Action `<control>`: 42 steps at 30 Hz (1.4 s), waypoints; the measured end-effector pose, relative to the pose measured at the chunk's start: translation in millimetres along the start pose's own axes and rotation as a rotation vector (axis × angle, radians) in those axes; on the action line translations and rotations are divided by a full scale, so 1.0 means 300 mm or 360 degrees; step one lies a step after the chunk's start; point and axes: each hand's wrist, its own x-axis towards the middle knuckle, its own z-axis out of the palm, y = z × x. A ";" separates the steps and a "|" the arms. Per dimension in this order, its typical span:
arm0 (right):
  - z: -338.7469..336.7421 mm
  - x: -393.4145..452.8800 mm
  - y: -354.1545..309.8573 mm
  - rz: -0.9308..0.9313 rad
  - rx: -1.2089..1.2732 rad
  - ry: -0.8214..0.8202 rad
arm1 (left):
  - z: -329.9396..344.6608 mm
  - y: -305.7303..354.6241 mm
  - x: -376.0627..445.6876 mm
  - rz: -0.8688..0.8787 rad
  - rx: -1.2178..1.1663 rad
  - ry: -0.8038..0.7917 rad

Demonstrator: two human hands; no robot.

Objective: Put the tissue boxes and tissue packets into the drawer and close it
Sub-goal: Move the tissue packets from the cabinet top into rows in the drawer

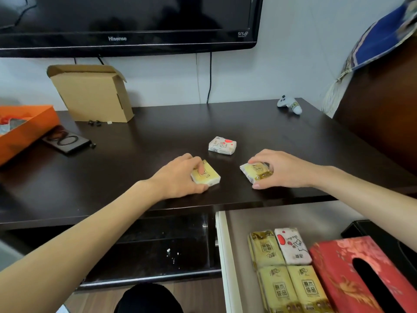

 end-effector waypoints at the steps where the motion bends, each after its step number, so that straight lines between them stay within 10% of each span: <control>1: 0.003 -0.018 0.000 -0.0021 0.0021 0.0041 | 0.005 0.022 -0.005 0.0026 0.0008 -0.0020; 23: 0.234 -0.851 -0.076 -0.0007 -0.0301 -0.0158 | 0.344 0.552 -0.521 0.0905 0.0034 -0.0329; 42: 0.339 -0.864 -0.114 -0.0265 -0.0816 -0.0081 | 0.432 0.556 -0.545 0.1185 0.0250 -0.0221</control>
